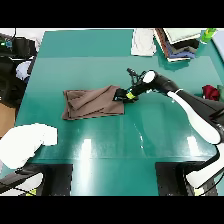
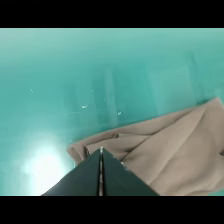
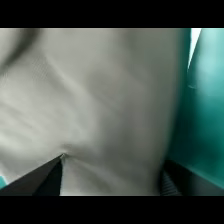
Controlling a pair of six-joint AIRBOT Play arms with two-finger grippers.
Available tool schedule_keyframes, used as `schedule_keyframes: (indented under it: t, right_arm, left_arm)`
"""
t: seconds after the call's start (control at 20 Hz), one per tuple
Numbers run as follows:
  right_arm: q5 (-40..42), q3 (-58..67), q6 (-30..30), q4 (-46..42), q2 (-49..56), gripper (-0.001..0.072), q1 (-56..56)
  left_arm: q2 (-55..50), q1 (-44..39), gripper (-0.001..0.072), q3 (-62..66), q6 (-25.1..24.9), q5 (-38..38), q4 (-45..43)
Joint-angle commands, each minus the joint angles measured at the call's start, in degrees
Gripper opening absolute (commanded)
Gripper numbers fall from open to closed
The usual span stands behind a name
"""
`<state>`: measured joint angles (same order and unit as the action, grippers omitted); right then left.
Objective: Fold the shirts.
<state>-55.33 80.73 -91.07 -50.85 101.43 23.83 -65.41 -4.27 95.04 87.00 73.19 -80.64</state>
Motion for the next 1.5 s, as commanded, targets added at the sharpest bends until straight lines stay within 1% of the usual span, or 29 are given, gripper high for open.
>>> schedule_keyframes:
  t: [0.0,0.05,0.1,0.15,0.3,0.4,0.5,0.6,0.75,0.9,1.05,1.15,1.3,1.45]
  right_arm:
    - [-0.3,5.1,-0.1,0.8,5.2,0.0448,3.0]
    - [-0.7,6.4,0.0,-0.5,6.0,0.0297,3.5]
    - [-0.8,7.8,0.0,-3.4,6.2,0.0064,4.3]
    - [-0.8,9.2,0.0,-6.6,6.1,0.0024,4.7]
    - [-6.5,16.3,-4.1,-18.4,4.7,0.0022,4.4]
    - [-11.5,21.4,-4.0,-25.8,2.1,0.0022,2.4]
    - [-16.7,26.1,-3.7,-30.5,-0.5,0.0022,-1.3]
    - [-21.5,29.9,-2.0,-34.5,-3.3,0.0022,-6.4]
    - [-27.9,34.4,-0.7,-37.9,-6.6,0.0022,-16.9]
    - [-30.4,35.4,0.7,-37.7,-9.3,0.0021,-30.5]
    - [-30.8,35.3,0.7,-37.5,-10.4,0.0022,-44.4]
    - [-30.7,35.3,0.7,-35.7,-10.4,0.0022,-52.9]
    - [-29.2,35.3,0.7,-31.6,-10.4,0.0021,-62.2]
    - [-28.5,35.3,0.7,-28.9,-10.4,0.0022,-67.0]
  left_arm:
    - [0.0,0.0,0.0029,0.0,-0.5,1.7,0.2]
    - [0.0,0.0,0.0029,0.0,-0.5,2.3,0.1]
    - [0.0,0.0,0.0029,0.0,-0.5,2.7,0.2]
    - [0.0,0.0,0.0029,0.0,-0.7,2.9,0.2]
    - [0.0,-1.1,0.0028,0.0,-2.0,2.9,0.5]
    - [0.0,-4.8,0.0028,0.0,-2.0,2.4,0.5]
    - [0.0,-8.9,0.0028,0.0,-2.0,1.4,0.5]
    - [0.0,-13.1,0.0028,0.0,-2.0,0.7,0.5]
    - [0.0,-17.4,0.0029,0.0,-2.0,0.2,0.5]
    - [0.0,-19.5,0.0029,0.0,-2.0,0.3,0.5]
    - [0.0,-19.6,0.0029,0.0,-1.9,0.3,1.4]
    - [0.0,-19.6,0.0029,0.0,-1.5,0.3,1.7]
    - [0.0,-19.6,0.0029,0.0,-1.3,0.3,1.9]
    - [0.0,-19.6,0.0029,0.0,-1.3,0.3,3.3]
